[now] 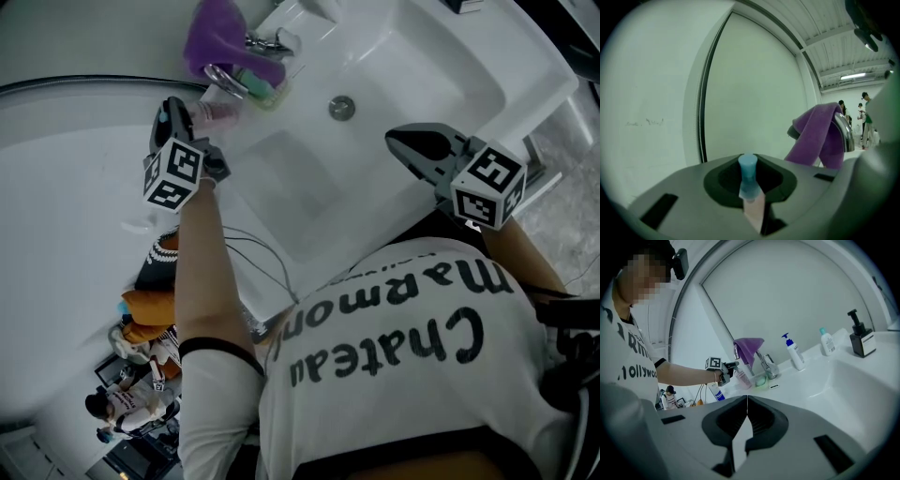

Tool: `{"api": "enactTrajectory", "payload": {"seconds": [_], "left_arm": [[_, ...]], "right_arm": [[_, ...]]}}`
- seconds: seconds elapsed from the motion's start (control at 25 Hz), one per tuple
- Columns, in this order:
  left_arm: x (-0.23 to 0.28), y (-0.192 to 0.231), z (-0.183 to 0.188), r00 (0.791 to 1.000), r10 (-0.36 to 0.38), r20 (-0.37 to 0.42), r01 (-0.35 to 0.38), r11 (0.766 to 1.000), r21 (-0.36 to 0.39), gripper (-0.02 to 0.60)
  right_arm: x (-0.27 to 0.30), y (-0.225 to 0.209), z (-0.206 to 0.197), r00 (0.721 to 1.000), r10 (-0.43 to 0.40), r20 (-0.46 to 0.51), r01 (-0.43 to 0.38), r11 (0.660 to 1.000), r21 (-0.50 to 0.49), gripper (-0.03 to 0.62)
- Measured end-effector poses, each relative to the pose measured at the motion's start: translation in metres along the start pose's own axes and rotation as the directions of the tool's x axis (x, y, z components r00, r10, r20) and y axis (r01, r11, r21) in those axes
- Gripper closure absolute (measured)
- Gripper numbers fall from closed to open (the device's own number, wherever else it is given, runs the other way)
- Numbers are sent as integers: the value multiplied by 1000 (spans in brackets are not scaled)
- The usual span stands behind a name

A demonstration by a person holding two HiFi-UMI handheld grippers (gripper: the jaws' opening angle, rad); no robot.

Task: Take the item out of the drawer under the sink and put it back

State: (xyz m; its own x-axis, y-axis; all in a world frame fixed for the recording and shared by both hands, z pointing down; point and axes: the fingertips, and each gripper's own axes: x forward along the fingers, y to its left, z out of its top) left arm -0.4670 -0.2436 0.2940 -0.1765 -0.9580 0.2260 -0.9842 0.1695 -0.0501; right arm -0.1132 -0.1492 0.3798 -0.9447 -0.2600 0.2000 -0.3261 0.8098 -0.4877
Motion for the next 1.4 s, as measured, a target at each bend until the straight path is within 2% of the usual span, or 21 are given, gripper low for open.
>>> {"api": "enactTrajectory", "payload": {"seconds": [0.16, 0.52, 0.68, 0.92, 1.04, 1.4], "left_arm": [[3, 1, 0, 1000, -30, 8, 30, 1000, -1, 525], [7, -9, 1, 997, -60, 44, 58, 997, 55, 525], [7, -8, 1, 997, -51, 63, 50, 999, 20, 520], [4, 1, 0, 997, -37, 69, 38, 999, -23, 447], [3, 2, 0, 996, -55, 66, 58, 997, -52, 412], [4, 0, -2, 994, -104, 38, 107, 992, -68, 382]], "right_arm": [[-2, 0, 0, 1000, -10, -4, 10, 1000, -8, 582], [3, 4, 2, 1000, -19, -2, 19, 1000, -20, 582], [7, 6, 3, 1000, -22, -4, 22, 999, -24, 582], [13, 15, 4, 1000, -22, -10, 22, 999, -35, 582], [17, 21, 3, 1000, -23, -13, 23, 999, -36, 582], [22, 28, 1, 999, -29, -18, 28, 999, -40, 582]]}}
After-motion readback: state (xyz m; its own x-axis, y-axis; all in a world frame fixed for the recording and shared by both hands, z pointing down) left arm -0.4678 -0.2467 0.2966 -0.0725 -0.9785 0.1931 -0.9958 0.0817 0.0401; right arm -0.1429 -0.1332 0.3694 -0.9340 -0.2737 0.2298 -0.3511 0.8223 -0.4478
